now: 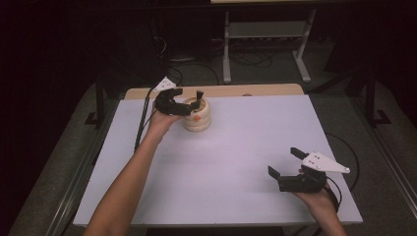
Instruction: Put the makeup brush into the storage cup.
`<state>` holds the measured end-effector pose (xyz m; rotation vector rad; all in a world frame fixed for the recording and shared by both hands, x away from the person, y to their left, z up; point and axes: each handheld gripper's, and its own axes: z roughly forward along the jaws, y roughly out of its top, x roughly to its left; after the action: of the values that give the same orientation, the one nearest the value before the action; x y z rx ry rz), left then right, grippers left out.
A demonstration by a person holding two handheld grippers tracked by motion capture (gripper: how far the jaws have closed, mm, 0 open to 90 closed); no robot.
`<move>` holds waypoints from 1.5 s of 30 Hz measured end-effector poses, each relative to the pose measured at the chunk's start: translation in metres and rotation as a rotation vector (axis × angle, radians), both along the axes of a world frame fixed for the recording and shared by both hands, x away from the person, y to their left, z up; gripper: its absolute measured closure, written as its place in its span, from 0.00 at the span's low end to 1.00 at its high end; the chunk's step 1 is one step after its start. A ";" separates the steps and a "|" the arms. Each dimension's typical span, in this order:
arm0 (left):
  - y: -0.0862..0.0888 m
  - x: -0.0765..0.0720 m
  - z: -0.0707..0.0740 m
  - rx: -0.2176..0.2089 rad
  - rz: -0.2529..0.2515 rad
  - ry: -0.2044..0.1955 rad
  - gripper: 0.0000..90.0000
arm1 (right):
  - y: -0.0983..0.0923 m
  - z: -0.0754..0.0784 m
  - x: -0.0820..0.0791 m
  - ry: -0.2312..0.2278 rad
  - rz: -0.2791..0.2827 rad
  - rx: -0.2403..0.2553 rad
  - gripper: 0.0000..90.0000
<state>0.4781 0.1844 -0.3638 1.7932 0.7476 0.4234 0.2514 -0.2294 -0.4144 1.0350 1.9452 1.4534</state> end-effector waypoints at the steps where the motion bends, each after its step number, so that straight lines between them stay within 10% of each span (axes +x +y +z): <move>1: 0.001 -0.001 0.001 -0.006 0.001 0.000 0.00 | 0.000 0.000 0.000 -0.002 -0.001 -0.001 0.00; 28: 0.012 -0.048 0.013 -0.046 -0.055 -0.016 0.00 | -0.001 -0.001 -0.001 -0.003 -0.008 0.003 0.00; 45: 0.027 -0.077 -0.004 -0.061 -0.051 -0.018 0.00 | -0.002 -0.001 -0.002 0.000 -0.012 0.004 0.00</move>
<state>0.4013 0.2116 -0.3675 1.7453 0.6939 0.3793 0.2492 -0.2312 -0.4156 1.0470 1.9335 1.4509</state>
